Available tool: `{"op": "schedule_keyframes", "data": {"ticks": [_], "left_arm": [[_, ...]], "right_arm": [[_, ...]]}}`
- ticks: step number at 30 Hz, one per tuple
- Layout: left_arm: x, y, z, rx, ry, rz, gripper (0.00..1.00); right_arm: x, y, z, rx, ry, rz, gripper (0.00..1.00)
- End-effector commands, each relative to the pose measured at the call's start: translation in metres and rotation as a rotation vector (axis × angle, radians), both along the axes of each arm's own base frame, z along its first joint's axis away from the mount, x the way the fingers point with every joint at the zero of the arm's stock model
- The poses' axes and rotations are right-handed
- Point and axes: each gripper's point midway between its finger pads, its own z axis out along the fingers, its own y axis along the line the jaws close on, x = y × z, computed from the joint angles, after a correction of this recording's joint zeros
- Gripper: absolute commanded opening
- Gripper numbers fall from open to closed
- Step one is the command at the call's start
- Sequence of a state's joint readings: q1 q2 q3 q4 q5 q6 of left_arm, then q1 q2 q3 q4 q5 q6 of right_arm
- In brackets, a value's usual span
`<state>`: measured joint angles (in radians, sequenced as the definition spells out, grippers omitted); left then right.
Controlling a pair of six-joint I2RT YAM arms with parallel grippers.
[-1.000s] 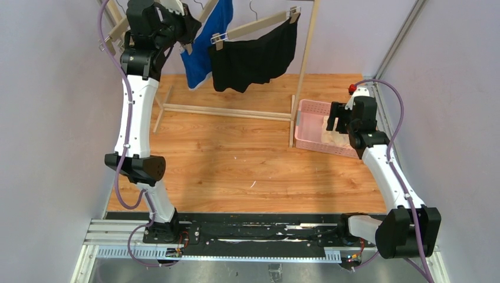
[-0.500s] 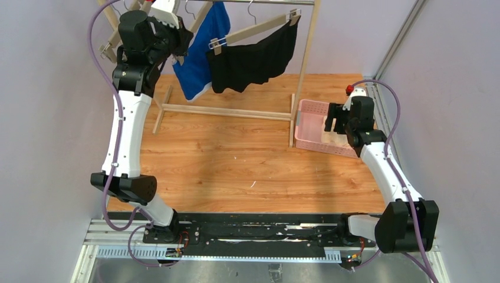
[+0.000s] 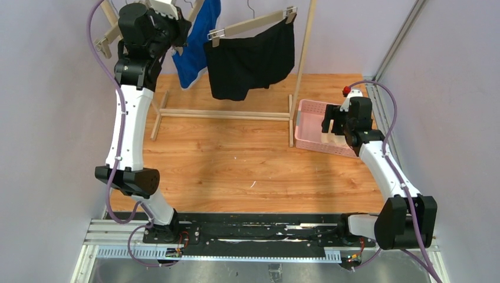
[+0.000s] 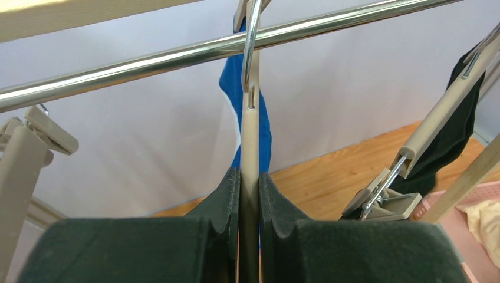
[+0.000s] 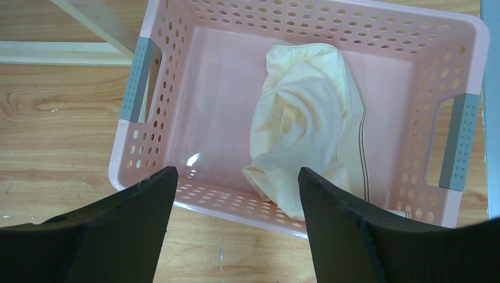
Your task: Remove the underwear clipped to the hanger
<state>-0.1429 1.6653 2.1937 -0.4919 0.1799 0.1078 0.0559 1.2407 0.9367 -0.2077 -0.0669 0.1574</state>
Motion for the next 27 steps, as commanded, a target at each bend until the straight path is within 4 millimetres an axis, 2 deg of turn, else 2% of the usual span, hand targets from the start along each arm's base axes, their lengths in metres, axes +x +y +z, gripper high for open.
{"op": "schedule_keyframes", "data": {"ticks": [1,4,10,15,21,27], "left_arm": [[-0.007,-0.002,0.06,-0.052,-0.178,-0.004,0.0],[-0.014,0.0,0.06,-0.054,-0.189,0.002,0.0],[-0.041,0.008,0.066,-0.034,-0.224,0.02,0.0],[-0.056,0.014,0.06,-0.002,-0.22,0.036,0.0],[-0.058,0.016,0.043,0.032,-0.189,0.042,0.0],[-0.05,0.016,0.028,0.049,-0.173,0.051,0.0]], "right_arm": [[0.002,0.001,-0.006,0.012,0.008,0.008,0.77],[0.003,0.001,-0.009,0.016,0.018,0.009,0.77],[0.003,0.004,-0.011,0.027,0.025,0.015,0.77],[0.001,0.004,-0.01,0.031,0.02,0.017,0.77],[-0.001,0.006,-0.008,0.038,0.017,0.025,0.77],[-0.001,0.008,-0.008,0.044,0.017,0.033,0.77]]}}
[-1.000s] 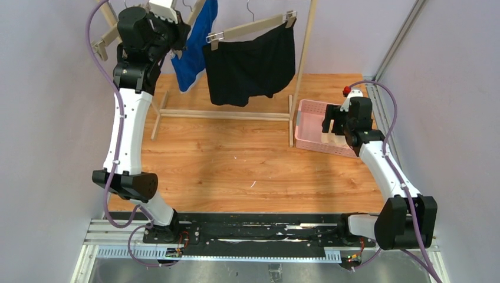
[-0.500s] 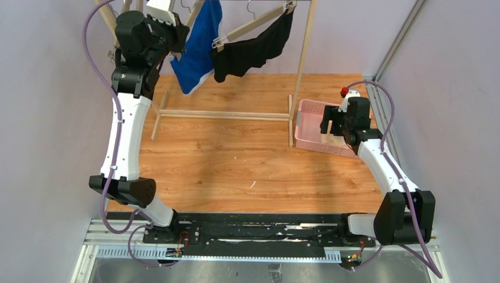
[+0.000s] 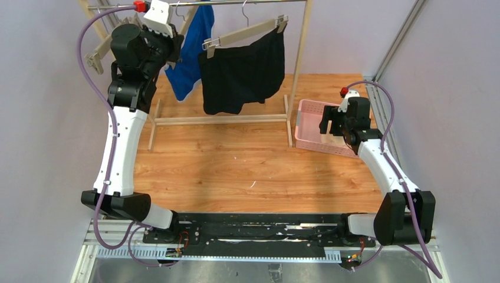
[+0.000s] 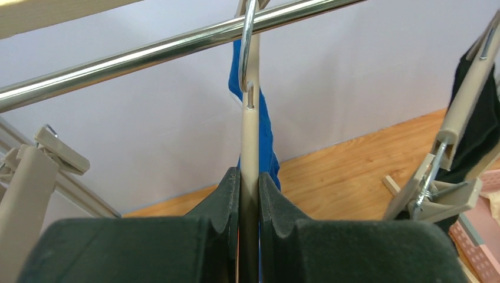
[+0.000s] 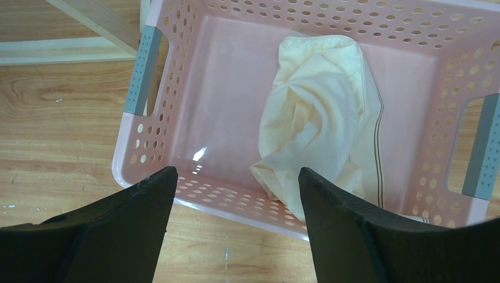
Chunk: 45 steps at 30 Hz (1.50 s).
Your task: Remove the underwear clipped to the hanger
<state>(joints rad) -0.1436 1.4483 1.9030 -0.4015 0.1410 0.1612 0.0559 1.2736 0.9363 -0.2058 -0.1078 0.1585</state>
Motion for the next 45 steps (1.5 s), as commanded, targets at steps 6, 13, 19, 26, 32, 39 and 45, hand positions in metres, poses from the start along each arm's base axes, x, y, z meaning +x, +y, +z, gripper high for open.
{"op": "schedule_keyframes", "data": {"ticks": [6,13,19,26,32,39,45], "left_arm": [[0.001,-0.001,0.023,0.007,-0.095,0.002,0.0],[-0.008,0.007,0.022,-0.03,-0.155,0.039,0.0],[-0.01,0.009,0.016,-0.056,-0.165,0.051,0.0],[-0.018,0.01,0.025,-0.104,-0.24,0.05,0.0],[-0.025,0.011,0.007,-0.065,-0.136,0.052,0.0],[-0.059,0.013,-0.044,-0.014,0.017,0.032,0.0],[-0.089,0.011,-0.097,0.023,0.198,-0.006,0.0]], "right_arm": [[-0.001,0.0,-0.002,0.02,-0.003,-0.001,0.77],[0.0,0.001,-0.007,0.024,0.01,0.003,0.77],[0.0,0.002,-0.01,0.025,0.02,0.004,0.77],[0.001,0.003,-0.013,0.026,0.029,0.008,0.78],[0.001,0.004,-0.014,0.03,0.033,0.013,0.78],[0.0,0.006,-0.017,0.047,0.044,0.013,0.78],[-0.003,0.014,-0.012,0.082,0.043,0.043,0.78]]}}
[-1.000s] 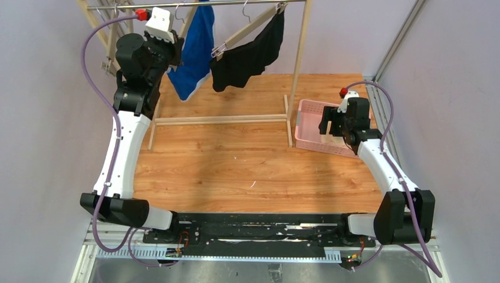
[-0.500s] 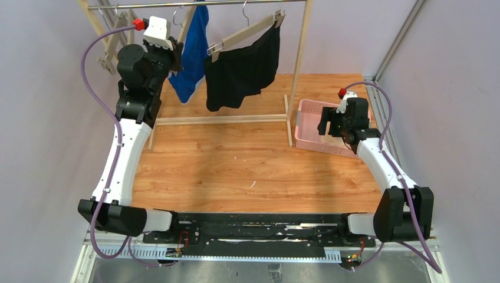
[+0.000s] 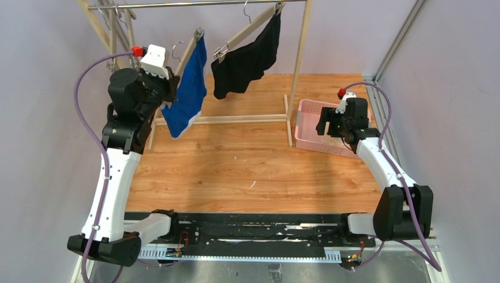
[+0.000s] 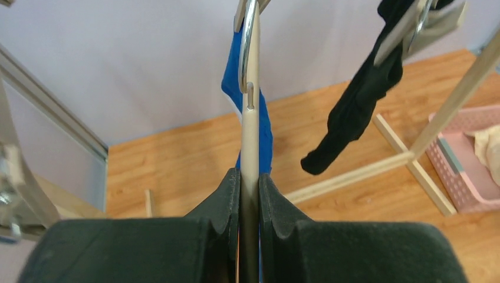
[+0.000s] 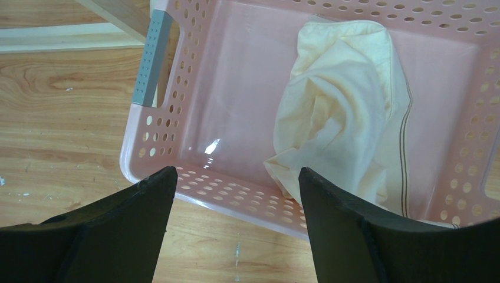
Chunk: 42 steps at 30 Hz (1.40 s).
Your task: Remove the underwear clipped to the hanger
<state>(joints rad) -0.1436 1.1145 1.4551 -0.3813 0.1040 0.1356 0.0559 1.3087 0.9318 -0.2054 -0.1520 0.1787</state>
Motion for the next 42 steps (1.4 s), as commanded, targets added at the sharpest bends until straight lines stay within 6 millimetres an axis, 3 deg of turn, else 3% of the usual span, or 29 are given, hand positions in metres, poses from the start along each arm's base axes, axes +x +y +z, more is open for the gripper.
{"op": "schedule_keyframes", "data": {"ticks": [1,7,13,20,26,33,42], "left_arm": [[-0.027,-0.006,-0.036,0.03,0.141,-0.057,0.0],[-0.081,-0.027,-0.084,-0.027,0.286,-0.194,0.0],[-0.127,-0.035,-0.105,-0.011,0.398,-0.289,0.0],[-0.176,-0.072,-0.111,-0.091,0.492,-0.565,0.0],[-0.19,-0.079,-0.129,-0.105,0.549,-0.622,0.0],[-0.204,-0.098,-0.124,-0.142,0.564,-0.794,0.0],[-0.201,-0.106,-0.117,-0.173,0.589,-0.857,0.0]], "right_arm": [[-0.004,0.009,0.004,0.055,-0.002,0.033,0.78],[-0.021,0.04,0.026,0.173,-0.018,0.177,0.77],[-0.037,0.075,0.06,0.274,-0.077,0.333,0.78],[-0.062,0.116,0.112,0.409,-0.161,0.572,0.78],[-0.094,0.155,0.151,0.453,-0.236,0.797,0.76],[-0.124,0.19,0.197,0.54,-0.376,1.019,0.76],[-0.155,0.231,0.203,0.597,-0.388,1.246,0.72]]}}
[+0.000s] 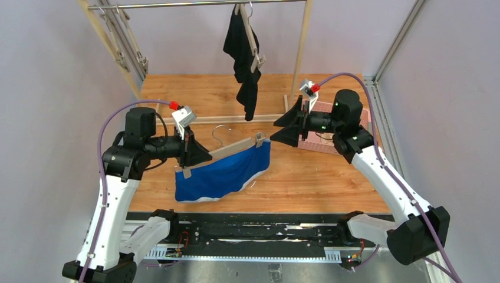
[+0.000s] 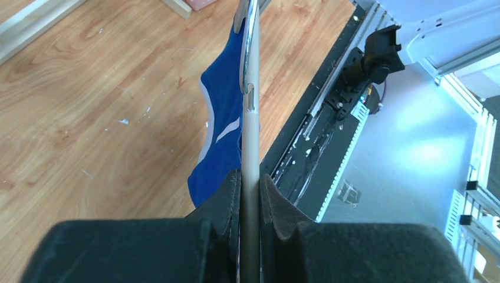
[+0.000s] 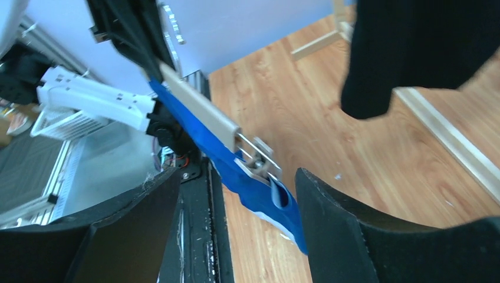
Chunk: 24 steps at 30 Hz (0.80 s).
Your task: Remove the underwear clipped to the hanger
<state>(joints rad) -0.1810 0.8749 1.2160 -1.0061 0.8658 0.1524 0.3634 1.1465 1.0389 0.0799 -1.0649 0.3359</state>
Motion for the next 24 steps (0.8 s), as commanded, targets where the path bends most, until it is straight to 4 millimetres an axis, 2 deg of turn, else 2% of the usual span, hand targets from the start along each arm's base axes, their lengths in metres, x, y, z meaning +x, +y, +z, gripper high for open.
{"op": "schedule_keyframes", "data": {"ticks": [1,8,13,24], "left_arm": [[-0.005,-0.011,0.016,-0.058,-0.013,-0.084,0.0],[-0.005,-0.013,0.025,-0.07,-0.02,-0.092,0.0],[-0.01,-0.015,0.035,-0.093,-0.037,-0.116,0.0],[-0.013,-0.014,0.037,-0.092,-0.045,-0.102,0.0]], "right_arm": [[-0.023,0.026,0.019,0.042,-0.09,0.156,0.72],[-0.022,0.044,0.008,0.025,-0.071,0.206,0.66],[-0.017,0.047,0.003,0.017,-0.075,0.197,0.66],[-0.011,0.046,-0.004,-0.008,-0.086,0.176,0.65]]}}
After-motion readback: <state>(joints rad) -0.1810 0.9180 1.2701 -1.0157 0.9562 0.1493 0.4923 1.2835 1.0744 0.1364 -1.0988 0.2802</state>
